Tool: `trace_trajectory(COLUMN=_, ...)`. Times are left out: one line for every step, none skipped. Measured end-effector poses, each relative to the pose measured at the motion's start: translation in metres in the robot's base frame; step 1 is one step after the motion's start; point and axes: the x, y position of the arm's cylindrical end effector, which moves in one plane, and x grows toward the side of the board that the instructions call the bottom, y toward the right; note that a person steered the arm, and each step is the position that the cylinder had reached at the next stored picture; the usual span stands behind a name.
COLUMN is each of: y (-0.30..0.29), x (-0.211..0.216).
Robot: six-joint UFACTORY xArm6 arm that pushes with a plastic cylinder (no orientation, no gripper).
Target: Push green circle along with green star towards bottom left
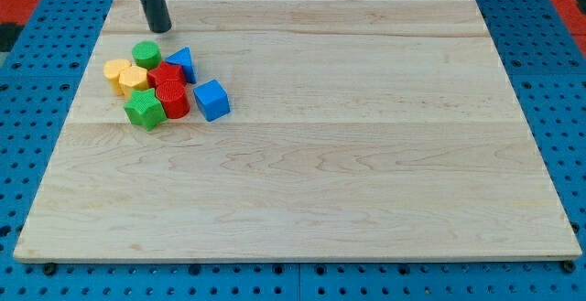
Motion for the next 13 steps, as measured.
trace_trajectory(y=0.000, x=0.019)
trace_trajectory(y=0.000, x=0.025)
trace_trajectory(y=0.000, x=0.027)
trace_trajectory(y=-0.002, x=0.060)
trace_trajectory(y=0.001, x=0.100)
trace_trajectory(y=0.012, x=0.126)
trace_trajectory(y=0.012, x=0.132)
trace_trajectory(y=0.007, x=0.130)
trace_trajectory(y=-0.021, x=0.118)
trace_trajectory(y=-0.042, x=0.123)
trace_trajectory(y=-0.038, x=0.135)
trace_trajectory(y=-0.005, x=0.144)
trace_trajectory(y=0.013, x=0.157)
